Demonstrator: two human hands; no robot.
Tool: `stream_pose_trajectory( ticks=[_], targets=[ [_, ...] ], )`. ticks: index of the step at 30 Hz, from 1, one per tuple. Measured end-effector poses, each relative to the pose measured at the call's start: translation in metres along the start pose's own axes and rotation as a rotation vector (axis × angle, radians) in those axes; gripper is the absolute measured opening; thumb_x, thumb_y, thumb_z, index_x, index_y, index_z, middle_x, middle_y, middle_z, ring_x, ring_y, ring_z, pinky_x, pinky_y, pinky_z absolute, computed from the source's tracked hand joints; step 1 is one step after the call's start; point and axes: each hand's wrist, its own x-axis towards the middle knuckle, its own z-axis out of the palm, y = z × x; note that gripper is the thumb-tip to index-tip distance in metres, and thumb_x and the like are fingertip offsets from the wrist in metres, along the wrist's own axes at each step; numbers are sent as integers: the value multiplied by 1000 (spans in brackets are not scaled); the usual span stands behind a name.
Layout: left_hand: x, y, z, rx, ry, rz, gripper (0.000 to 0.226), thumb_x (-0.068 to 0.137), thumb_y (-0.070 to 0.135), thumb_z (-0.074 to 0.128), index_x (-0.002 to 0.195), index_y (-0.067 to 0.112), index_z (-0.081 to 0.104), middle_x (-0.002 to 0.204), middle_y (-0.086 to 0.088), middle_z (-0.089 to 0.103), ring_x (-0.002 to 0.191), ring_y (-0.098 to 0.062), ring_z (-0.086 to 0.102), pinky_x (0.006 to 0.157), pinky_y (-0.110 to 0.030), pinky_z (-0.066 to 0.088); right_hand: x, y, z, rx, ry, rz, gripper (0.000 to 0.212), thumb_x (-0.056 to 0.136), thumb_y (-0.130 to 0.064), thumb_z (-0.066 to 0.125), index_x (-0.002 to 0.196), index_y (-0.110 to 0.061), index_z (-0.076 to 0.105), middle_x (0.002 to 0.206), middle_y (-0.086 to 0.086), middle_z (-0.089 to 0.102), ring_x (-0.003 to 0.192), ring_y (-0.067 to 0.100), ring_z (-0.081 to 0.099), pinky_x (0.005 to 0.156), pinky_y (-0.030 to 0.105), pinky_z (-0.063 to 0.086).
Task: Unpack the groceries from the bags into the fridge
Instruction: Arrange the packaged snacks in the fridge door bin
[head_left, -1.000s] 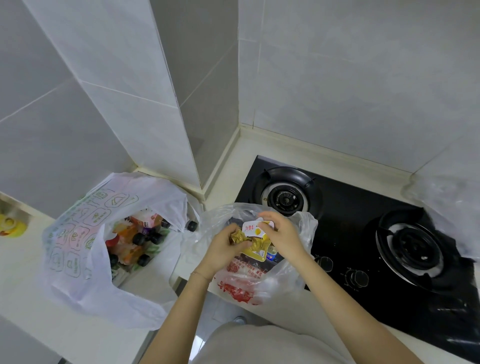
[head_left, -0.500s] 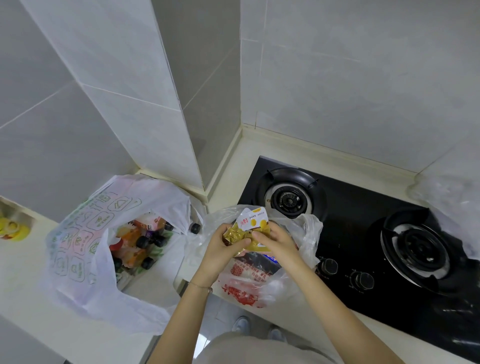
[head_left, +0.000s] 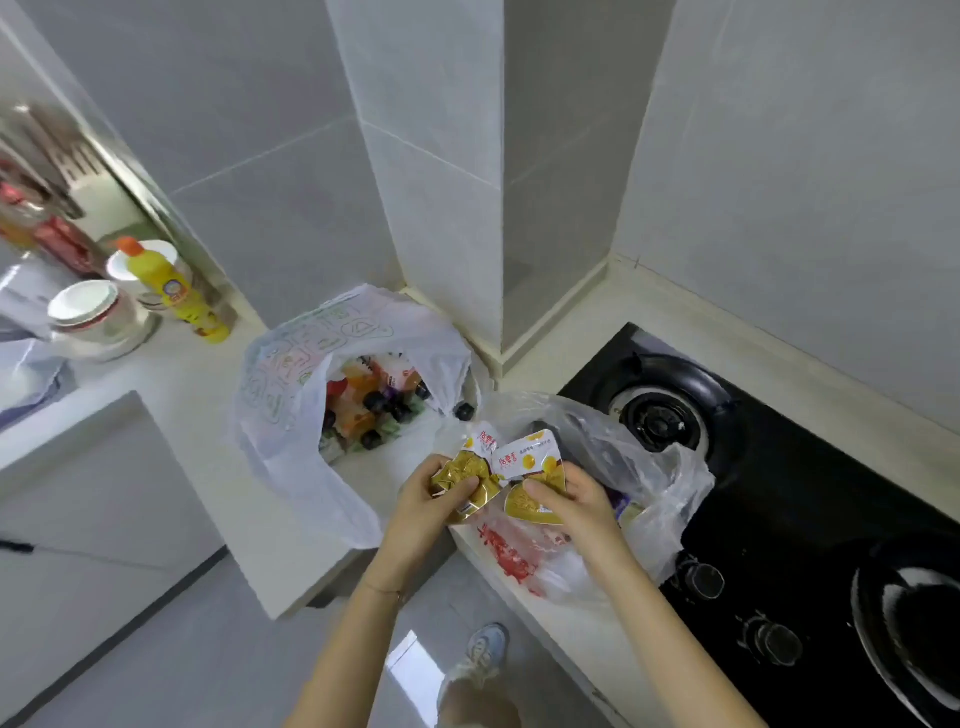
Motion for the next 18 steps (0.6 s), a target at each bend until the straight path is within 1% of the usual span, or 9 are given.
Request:
stream_pose_trajectory(
  ticks=[3,6,7,9,10,12,14,16,18],
  targets=[
    [-54,-17,-4,-104,199,11,16,89,10,68,98,0,60,86,-12,67,81,-26,63,81,-50,57,-18,4,6,-52,-175,0,18,83,-7,72,99,-13,68,94,3,75,87,15,71,71,24,55],
    [-122,-42,-4,-187,428,-26,25,87,14,72,102,-2,60,92,-18,69,82,-27,65,81,-50,58,-46,16,13,-106,-344,49,18,83,-7,72,100,-11,67,94,6,74,85,20,70,67,29,55],
    [-146,-50,-2,-228,486,-36,25,88,12,70,102,-4,59,92,-18,69,81,-27,66,79,-47,59,-56,21,17,-132,-396,58,16,83,-8,71,97,-13,67,92,5,74,85,19,70,68,30,55],
    [-190,-61,1,-288,590,-52,17,89,7,66,101,-3,58,91,-15,69,79,-25,68,73,-38,60,-77,29,28,-198,-506,69,15,84,-8,71,96,-16,68,89,0,75,84,16,71,71,27,56],
    [-212,-66,1,-316,653,-57,12,90,5,65,99,-1,59,91,-14,69,78,-22,68,72,-38,61,-88,32,36,-236,-561,79,16,84,-10,71,98,-16,68,90,-1,75,85,16,71,71,26,56],
    [-255,-75,-1,-371,799,-43,8,89,5,65,94,1,59,90,-13,69,75,-17,68,75,-41,61,-114,39,57,-285,-674,109,16,84,-13,72,100,-15,68,93,2,74,87,18,71,69,27,56],
    [-297,-81,-4,-416,940,-18,9,89,5,66,90,2,58,87,-10,70,74,-16,67,75,-42,61,-142,44,81,-336,-793,123,15,85,-15,71,99,-16,67,96,4,74,87,17,70,66,27,56],
    [-337,-89,-2,-450,1060,11,9,90,6,66,87,3,58,84,-7,70,73,-16,67,75,-41,61,-172,51,104,-410,-912,111,15,85,-19,71,100,-19,67,100,3,73,90,16,70,68,27,57],
    [-373,-100,1,-501,1160,23,10,89,7,66,88,3,57,86,-8,70,73,-19,69,76,-41,61,-203,58,121,-448,-1010,106,15,85,-20,71,100,-21,66,101,1,72,91,15,69,67,24,57]
  ],
)
